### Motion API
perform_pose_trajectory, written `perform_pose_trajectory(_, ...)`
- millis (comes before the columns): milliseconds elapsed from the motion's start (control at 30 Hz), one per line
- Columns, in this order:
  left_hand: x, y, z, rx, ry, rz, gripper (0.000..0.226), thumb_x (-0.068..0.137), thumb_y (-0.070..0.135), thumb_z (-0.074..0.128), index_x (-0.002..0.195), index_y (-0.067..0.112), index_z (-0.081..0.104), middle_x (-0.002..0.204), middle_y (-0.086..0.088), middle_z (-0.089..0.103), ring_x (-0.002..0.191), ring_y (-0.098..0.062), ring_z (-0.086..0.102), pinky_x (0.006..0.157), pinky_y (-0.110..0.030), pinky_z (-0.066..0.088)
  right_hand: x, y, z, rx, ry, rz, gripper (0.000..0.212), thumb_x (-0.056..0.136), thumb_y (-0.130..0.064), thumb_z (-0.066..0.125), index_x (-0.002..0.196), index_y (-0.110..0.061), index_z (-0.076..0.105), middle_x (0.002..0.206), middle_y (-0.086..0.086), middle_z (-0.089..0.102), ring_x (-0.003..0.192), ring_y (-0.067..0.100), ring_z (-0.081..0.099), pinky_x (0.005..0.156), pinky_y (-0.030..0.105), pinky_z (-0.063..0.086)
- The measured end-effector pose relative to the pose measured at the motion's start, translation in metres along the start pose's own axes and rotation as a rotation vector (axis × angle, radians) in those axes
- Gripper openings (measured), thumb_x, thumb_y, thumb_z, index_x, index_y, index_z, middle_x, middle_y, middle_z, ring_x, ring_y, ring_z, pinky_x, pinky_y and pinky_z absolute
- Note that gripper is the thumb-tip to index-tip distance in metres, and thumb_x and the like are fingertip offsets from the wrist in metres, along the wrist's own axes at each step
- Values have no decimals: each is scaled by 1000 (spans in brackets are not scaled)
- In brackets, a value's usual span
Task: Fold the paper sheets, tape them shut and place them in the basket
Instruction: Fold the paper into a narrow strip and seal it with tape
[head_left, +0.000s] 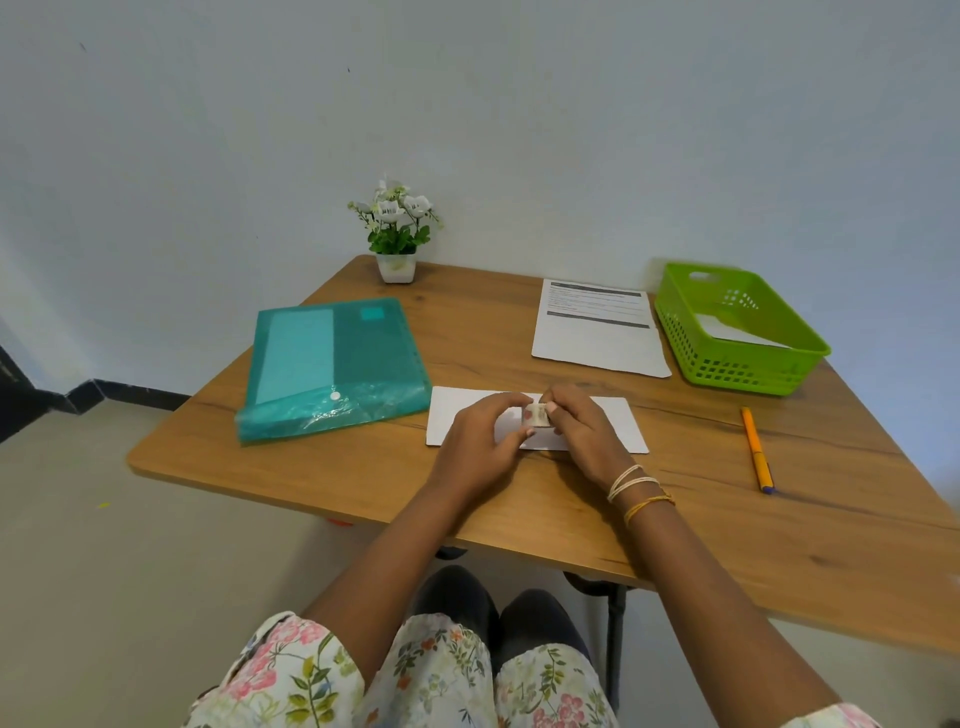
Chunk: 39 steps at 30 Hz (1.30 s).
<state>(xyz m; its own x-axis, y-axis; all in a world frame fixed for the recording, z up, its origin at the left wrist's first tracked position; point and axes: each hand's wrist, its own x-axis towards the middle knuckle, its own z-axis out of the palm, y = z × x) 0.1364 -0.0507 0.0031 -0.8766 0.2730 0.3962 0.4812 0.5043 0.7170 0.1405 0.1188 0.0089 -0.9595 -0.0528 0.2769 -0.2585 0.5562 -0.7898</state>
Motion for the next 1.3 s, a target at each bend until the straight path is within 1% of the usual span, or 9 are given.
perform_pose_trajectory(233,0,1,-2,-21,80,-33,32,83,26,73,114,24,67,117,4,68,108,-10,58,94,-32,51,-7,-2,10,9,195,-68,12,92,-16,57,99,-21,66,93,-2,62,86,5,56,68,9,46)
perform_pose_trajectory(333,0,2,-3,-24,89,-54,28,81,25,76,108,24,69,113,4,69,106,-11,60,92,-35,53,-10,-3,12,58,263,-36,21,86,-18,67,105,-26,67,91,-8,65,83,4,59,66,8,47)
perform_pose_trajectory(433,0,2,-3,-23,92,-41,26,81,26,75,106,23,70,110,5,70,105,-10,60,90,-37,53,-12,-6,14,76,273,-13,26,80,-29,74,105,-28,69,92,-13,66,84,4,62,66,11,51)
perform_pose_trajectory(533,0,2,-4,-17,90,-42,22,82,28,73,103,22,70,109,6,70,105,-10,60,90,-38,53,-15,-9,16,69,288,-26,31,75,-38,77,103,-32,67,92,-18,65,83,0,61,64,8,51)
perform_pose_trajectory(700,-1,1,-3,25,84,-31,20,82,22,71,101,21,70,110,6,69,104,-10,60,88,-38,54,-17,-11,16,10,317,-79,39,69,-41,79,104,-28,69,92,-16,64,83,1,61,66,8,50)
perform_pose_trajectory(933,-2,3,-3,17,98,-14,18,81,24,72,98,18,70,107,4,70,102,-11,60,86,-37,54,-18,-14,18,-8,350,-84,29,74,-41,77,101,-31,69,93,-19,64,84,-1,62,66,7,50)
perform_pose_trajectory(1000,-2,4,-3,22,102,-3,19,81,26,72,99,18,70,106,3,70,101,-11,60,86,-35,54,-19,-15,18,-21,363,-96,26,76,-39,77,99,-29,72,92,-19,66,84,0,63,70,10,51)
perform_pose_trajectory(1167,-2,7,-4,71,125,40,30,82,29,73,110,18,70,117,3,68,107,-9,60,90,-21,46,-18,-12,17,-61,379,-118,14,78,-24,76,88,-15,76,89,-4,72,84,6,63,74,25,57)
perform_pose_trajectory(1300,-3,7,-5,68,120,43,29,82,27,74,109,18,71,118,3,68,109,-8,59,93,-24,47,-17,-12,15,-47,328,-103,8,81,-21,73,85,-15,73,84,-4,69,80,10,63,69,27,57)
